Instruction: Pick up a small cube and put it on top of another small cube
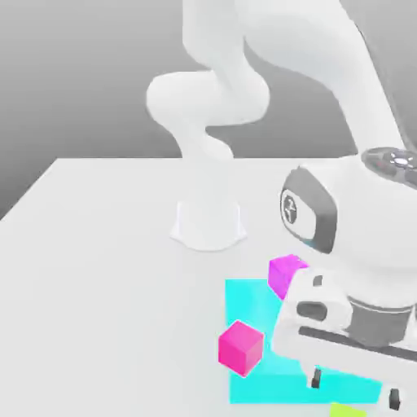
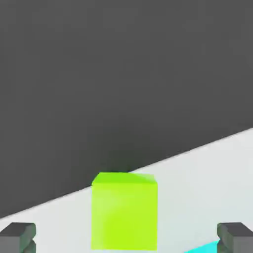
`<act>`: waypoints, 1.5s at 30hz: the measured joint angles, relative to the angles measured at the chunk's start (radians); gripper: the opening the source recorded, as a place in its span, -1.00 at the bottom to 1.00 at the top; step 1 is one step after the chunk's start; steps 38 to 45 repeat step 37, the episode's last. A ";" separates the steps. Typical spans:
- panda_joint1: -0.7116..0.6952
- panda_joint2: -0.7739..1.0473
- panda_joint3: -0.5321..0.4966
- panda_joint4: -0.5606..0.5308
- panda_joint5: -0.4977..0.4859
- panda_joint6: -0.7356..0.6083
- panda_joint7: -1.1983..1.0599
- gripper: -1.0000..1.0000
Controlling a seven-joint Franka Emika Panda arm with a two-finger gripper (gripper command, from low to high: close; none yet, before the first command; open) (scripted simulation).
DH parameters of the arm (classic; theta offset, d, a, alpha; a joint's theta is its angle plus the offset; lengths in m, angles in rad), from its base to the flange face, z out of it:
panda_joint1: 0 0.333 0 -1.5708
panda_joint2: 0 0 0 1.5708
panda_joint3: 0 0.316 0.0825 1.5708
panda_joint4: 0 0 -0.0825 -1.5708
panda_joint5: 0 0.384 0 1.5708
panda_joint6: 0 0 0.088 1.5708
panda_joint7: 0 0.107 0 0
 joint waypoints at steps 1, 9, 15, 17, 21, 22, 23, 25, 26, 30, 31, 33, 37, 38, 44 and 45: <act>0.009 0.036 -0.010 0.008 -0.005 0.026 0.006 0.00; 0.018 0.078 -0.021 0.018 -0.014 0.058 0.013 -1.00; -0.018 -0.113 0.045 -0.051 0.049 -0.061 -0.060 -1.00; -0.029 -0.186 0.083 -0.097 0.087 -0.085 -0.121 -1.00; -0.031 -0.334 0.141 -0.192 0.159 -0.131 -0.246 -1.00; -0.032 -0.371 0.155 -0.215 0.172 -0.142 -0.274 -1.00; -0.023 -0.407 0.165 -0.239 0.185 -0.154 -0.302 -1.00; 0.001 -0.479 0.177 -0.286 0.205 -0.177 -0.353 -1.00; 0.016 -0.514 0.178 -0.310 0.210 -0.188 -0.375 -1.00; 0.033 -0.568 0.181 -0.384 0.191 -0.174 -0.413 -1.00; 0.031 -0.543 0.181 -0.392 0.175 -0.142 -0.404 -1.00; 0.032 -0.483 0.176 -0.406 0.139 -0.071 -0.380 -1.00; 0.032 -0.460 0.175 -0.411 0.127 -0.045 -0.371 1.00; 0.032 -0.460 0.175 -0.411 0.127 -0.045 -0.371 1.00; 0.032 -0.460 0.175 -0.411 0.127 -0.045 -0.371 1.00; 0.032 -0.460 0.175 -0.411 0.127 -0.045 -0.371 1.00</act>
